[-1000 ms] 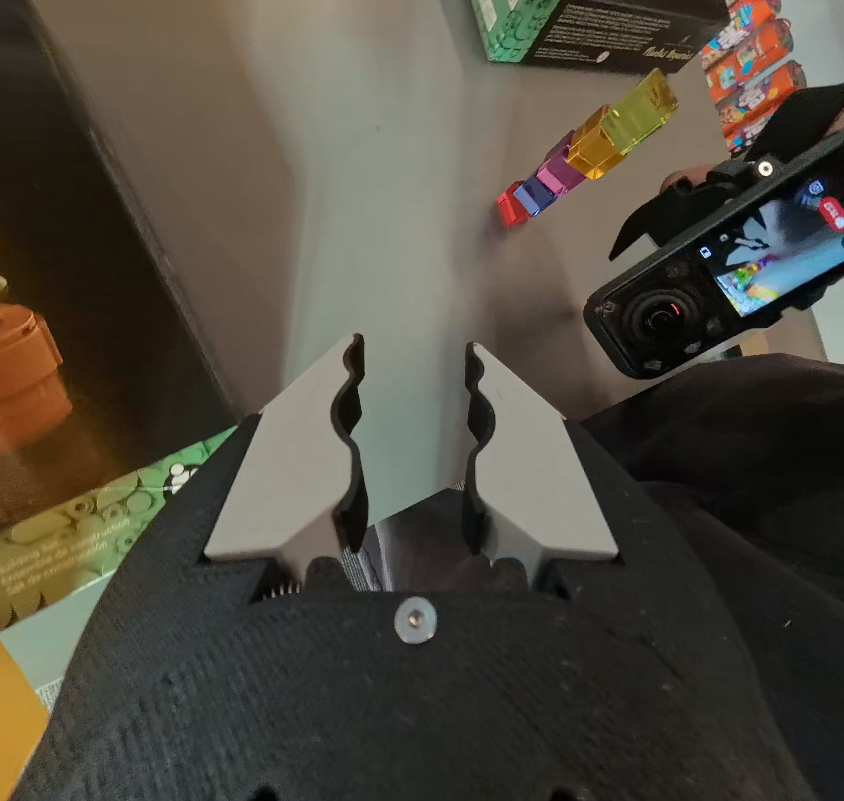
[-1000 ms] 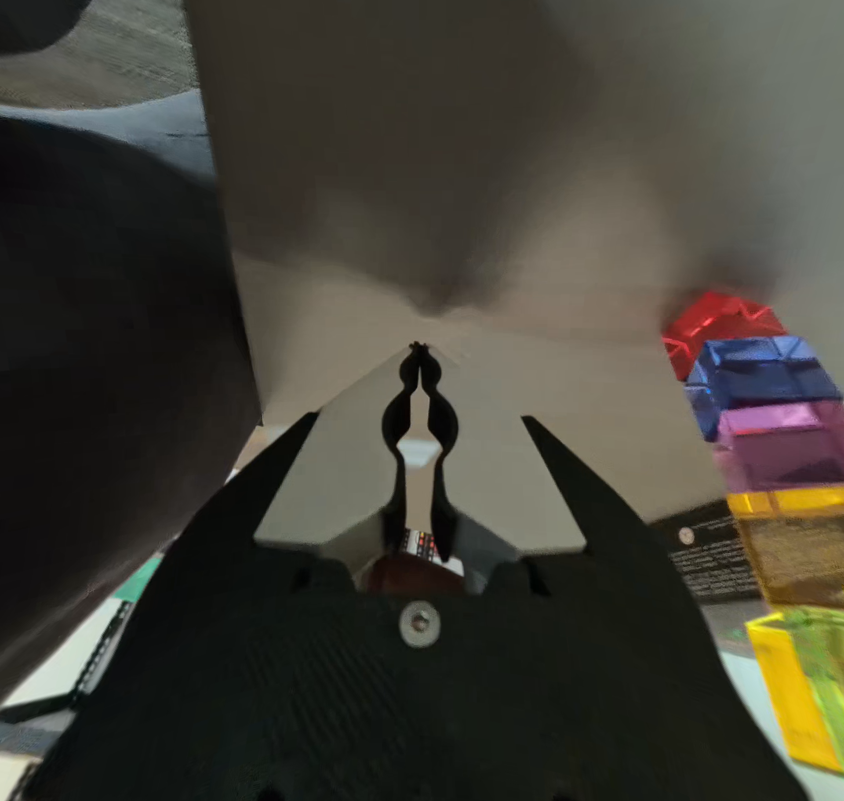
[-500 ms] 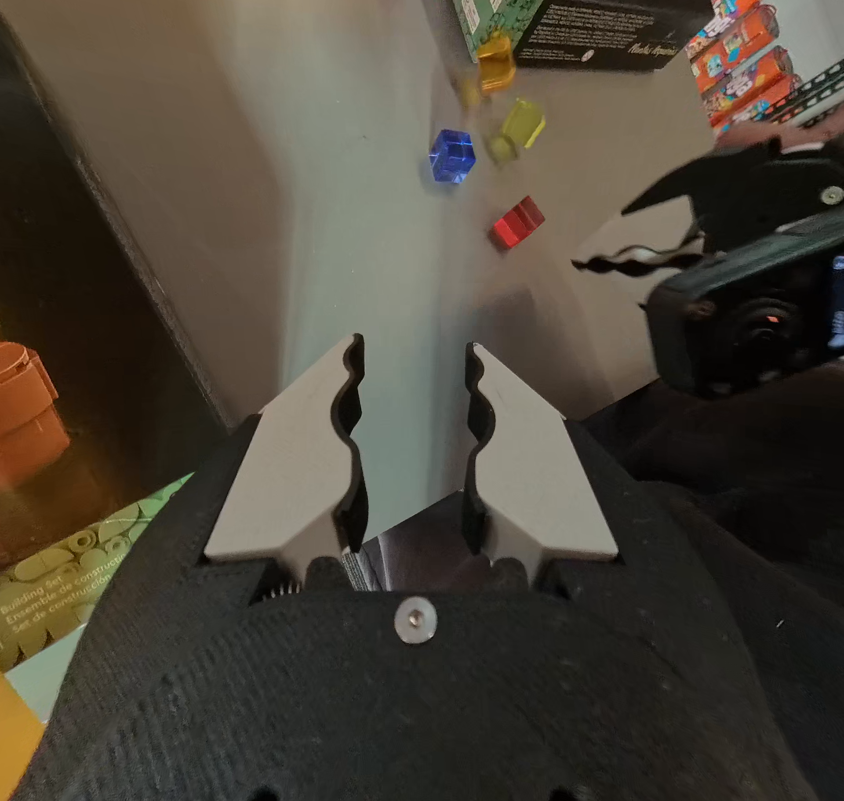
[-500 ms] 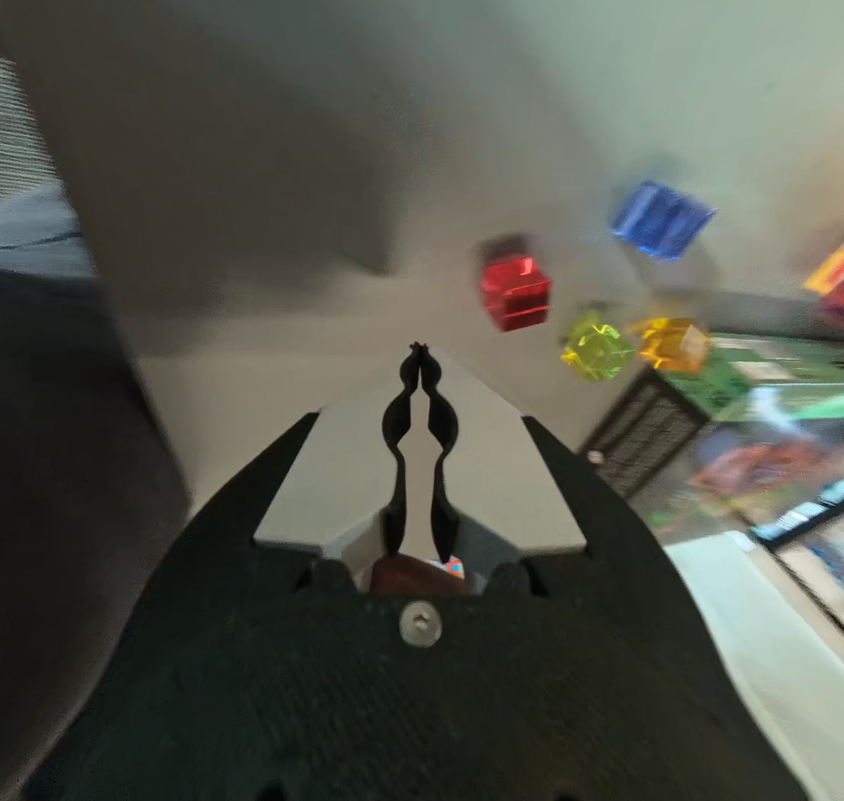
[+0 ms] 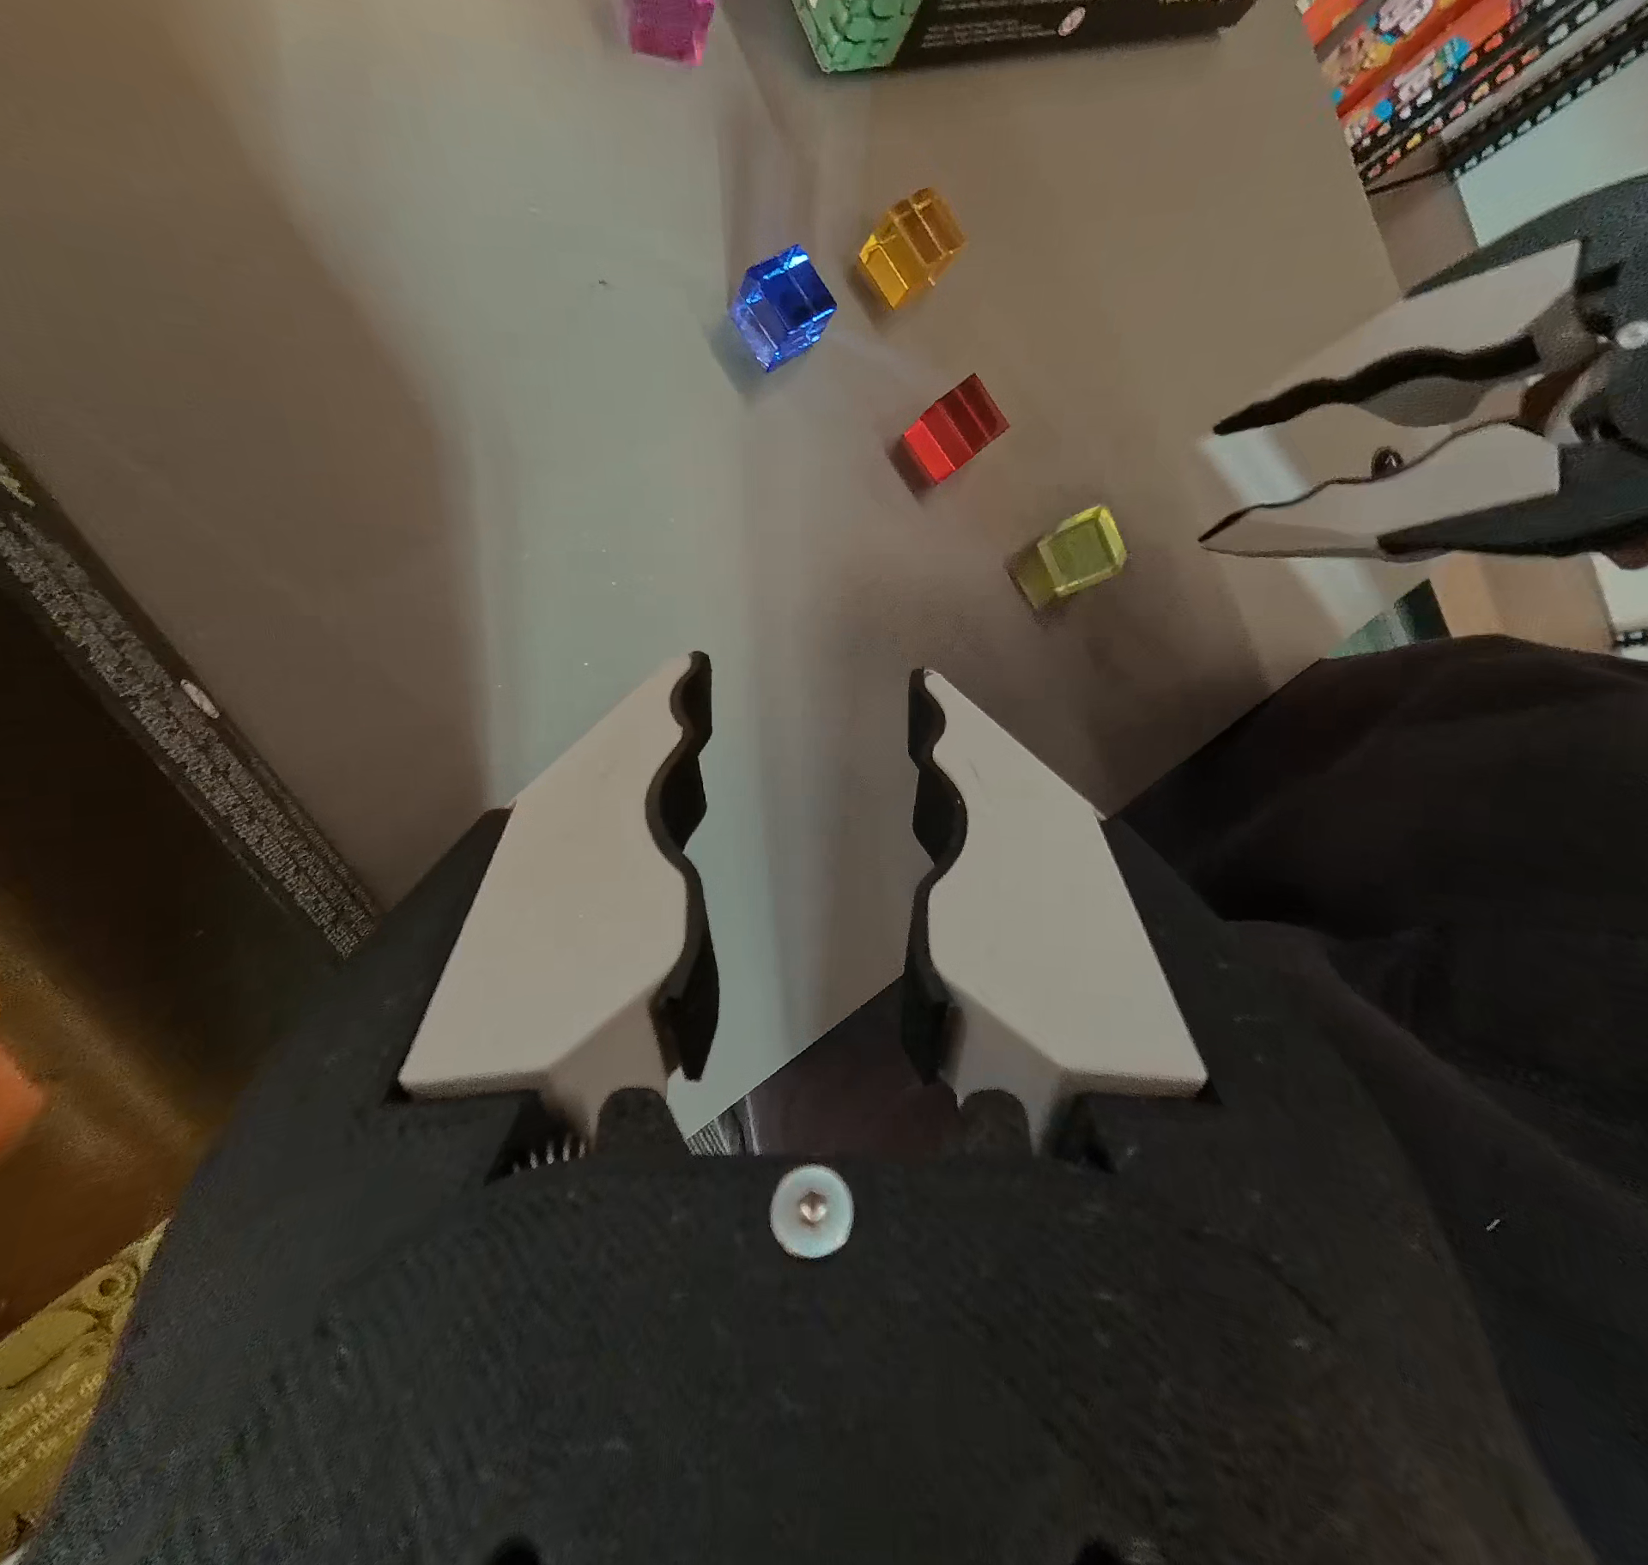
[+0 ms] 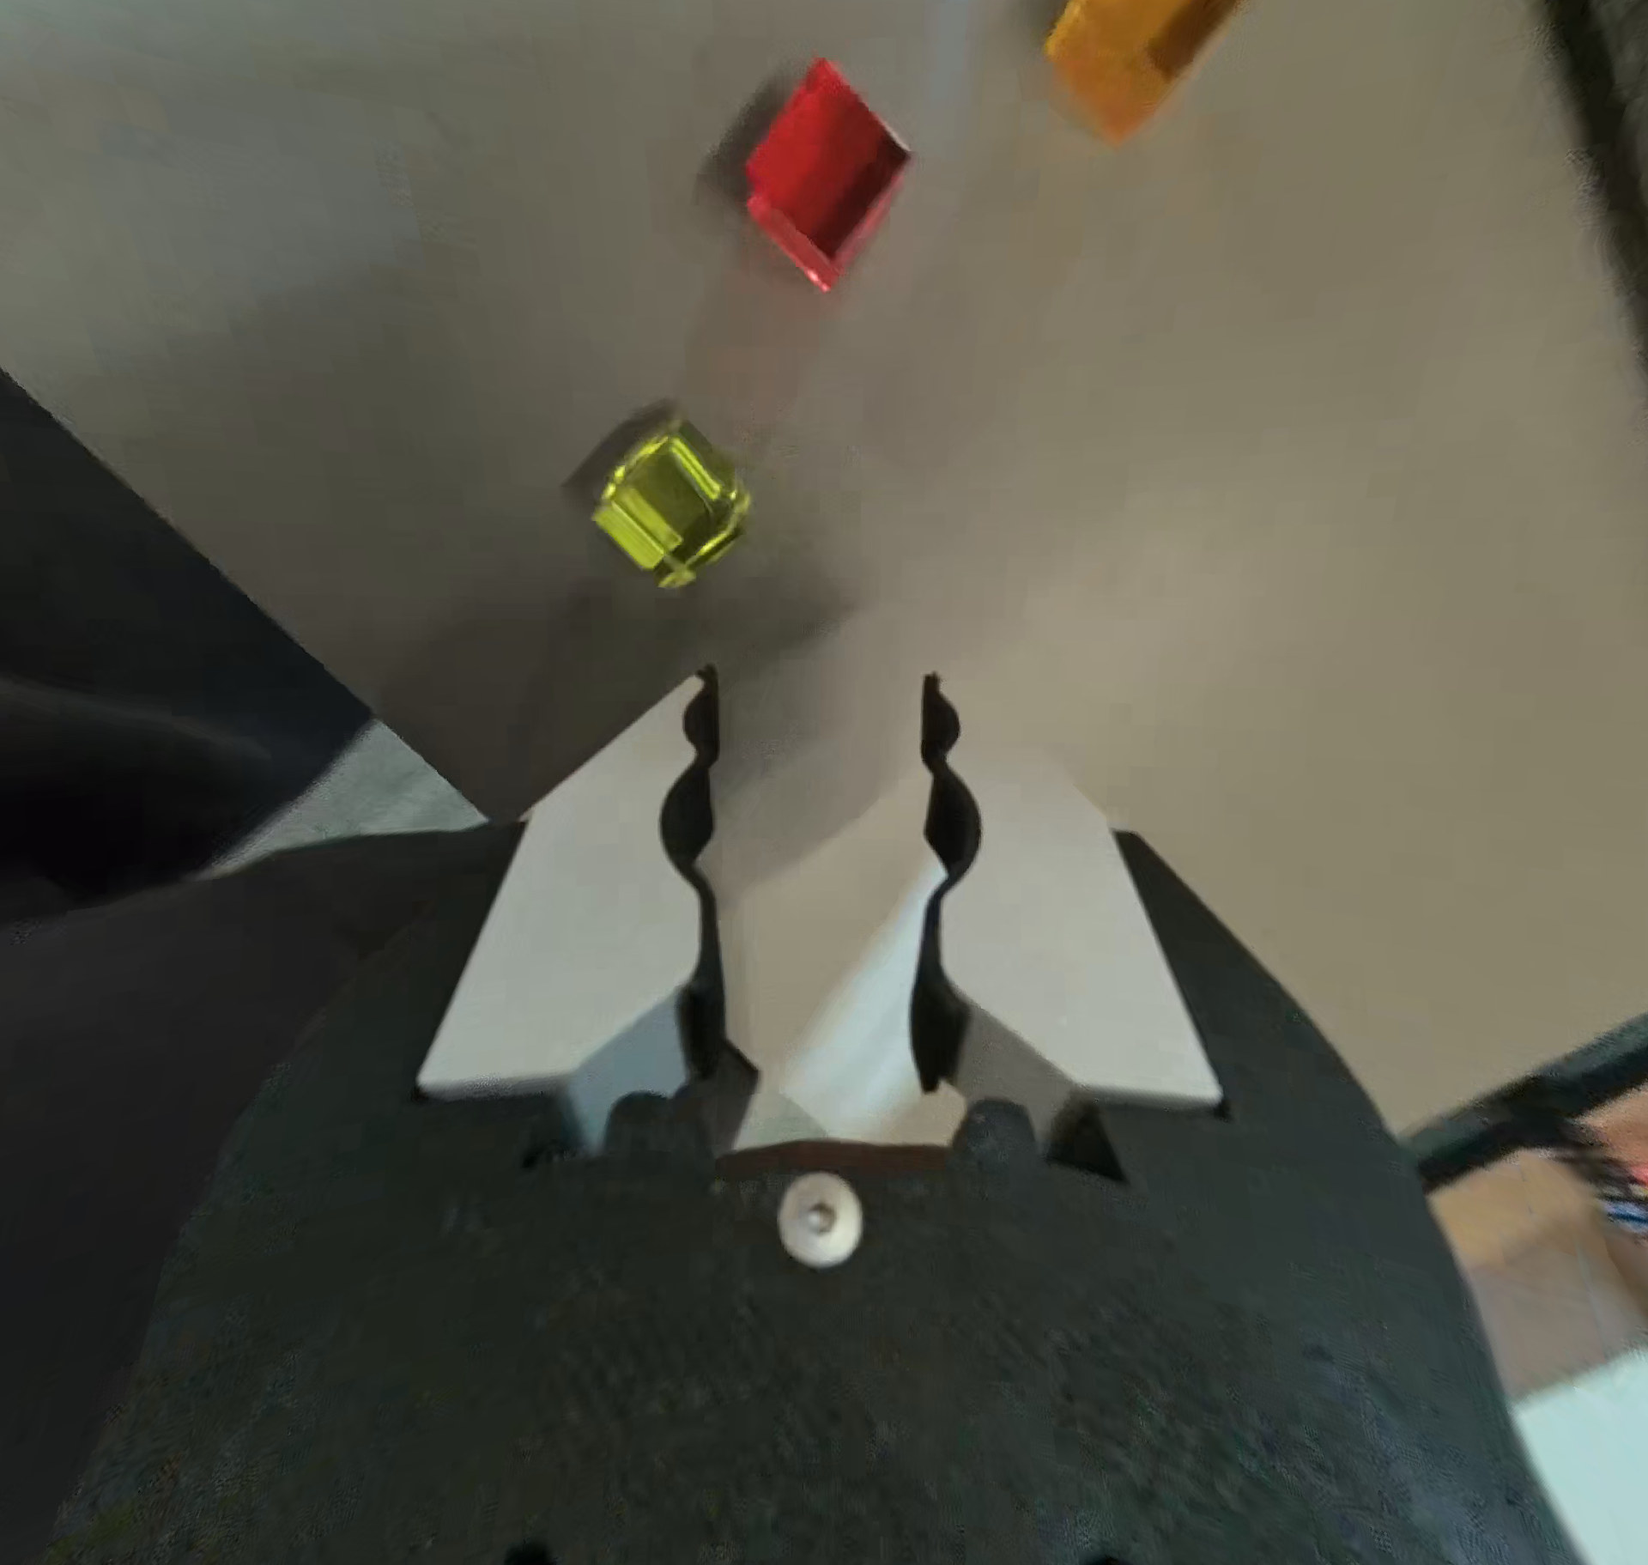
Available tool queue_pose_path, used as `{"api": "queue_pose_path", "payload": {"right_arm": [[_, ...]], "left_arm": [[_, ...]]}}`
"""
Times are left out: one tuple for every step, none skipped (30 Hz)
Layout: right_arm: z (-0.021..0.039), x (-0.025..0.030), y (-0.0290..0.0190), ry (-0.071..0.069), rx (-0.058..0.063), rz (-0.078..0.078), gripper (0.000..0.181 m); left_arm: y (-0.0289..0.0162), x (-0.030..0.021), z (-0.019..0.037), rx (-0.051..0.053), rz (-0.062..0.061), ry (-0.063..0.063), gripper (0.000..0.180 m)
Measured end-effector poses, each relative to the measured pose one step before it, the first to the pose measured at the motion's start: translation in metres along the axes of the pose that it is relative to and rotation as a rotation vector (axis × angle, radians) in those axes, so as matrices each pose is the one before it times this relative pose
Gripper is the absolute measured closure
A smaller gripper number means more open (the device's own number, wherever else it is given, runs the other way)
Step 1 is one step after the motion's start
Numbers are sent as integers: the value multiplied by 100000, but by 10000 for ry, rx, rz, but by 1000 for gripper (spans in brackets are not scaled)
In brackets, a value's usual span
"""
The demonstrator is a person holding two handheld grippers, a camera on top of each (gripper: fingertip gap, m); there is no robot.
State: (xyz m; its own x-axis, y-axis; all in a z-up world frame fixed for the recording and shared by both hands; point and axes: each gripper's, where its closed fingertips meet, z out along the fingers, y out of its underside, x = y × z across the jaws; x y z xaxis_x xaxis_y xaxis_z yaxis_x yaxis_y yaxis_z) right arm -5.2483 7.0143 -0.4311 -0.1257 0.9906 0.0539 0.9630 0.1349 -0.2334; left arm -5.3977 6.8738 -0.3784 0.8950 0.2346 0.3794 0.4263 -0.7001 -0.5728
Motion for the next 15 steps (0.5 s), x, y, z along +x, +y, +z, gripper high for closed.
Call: {"api": "queue_pose_path", "payload": {"right_arm": [[318, -73, 128, -442, 46, 668, 133], [325, -300, 71, -500, 22, 473, 129], [292, -442, -53, -458, 52, 289, 127], [251, -625, -141, -431, 91, 122, 126], [258, -803, -183, -424, 85, -17, 124], [325, -844, -123, -355, 34, -85, 123], [359, -876, -123, -334, 34, -93, 122], [372, -793, -191, -283, 87, -65, 122], [359, -468, -271, -105, 143, -42, 122], [338, -127, -315, 76, 163, -58, 124], [353, 112, -307, 196, 133, -85, 127], [369, 139, -229, 183, 80, -102, 131], [367, 63, -88, 97, -10, -119, 138], [337, 43, 85, 54, -125, -202, 146], [121, 124, 6, 60, -97, -343, 146]], "left_arm": [[12, 199, 115, -100, 80, 47, 138], [6, 199, 100, -96, 89, 36, 138], [23, 177, 93, -96, 87, 26, 138], [31, 169, 78, -96, 78, 27, 138], [23, 150, 80, -90, 72, 28, 138], [23, 142, 73, -80, 65, 22, 138], [-2, 112, 74, -72, 55, 16, 138], [1, 94, 72, -63, 42, 9, 138], [0, 89, 63, -55, 26, 7, 138], [-16, 78, 71, -40, 12, 9, 138], [-20, 78, 77, -31, -2, 12, 138], [0, 91, 98, -34, -17, 22, 138], [6, 97, 111, -34, -26, 33, 138], [8, 99, 125, -28, -20, 35, 138], [-15, 94, 111, -27, -3, 24, 138]]}}
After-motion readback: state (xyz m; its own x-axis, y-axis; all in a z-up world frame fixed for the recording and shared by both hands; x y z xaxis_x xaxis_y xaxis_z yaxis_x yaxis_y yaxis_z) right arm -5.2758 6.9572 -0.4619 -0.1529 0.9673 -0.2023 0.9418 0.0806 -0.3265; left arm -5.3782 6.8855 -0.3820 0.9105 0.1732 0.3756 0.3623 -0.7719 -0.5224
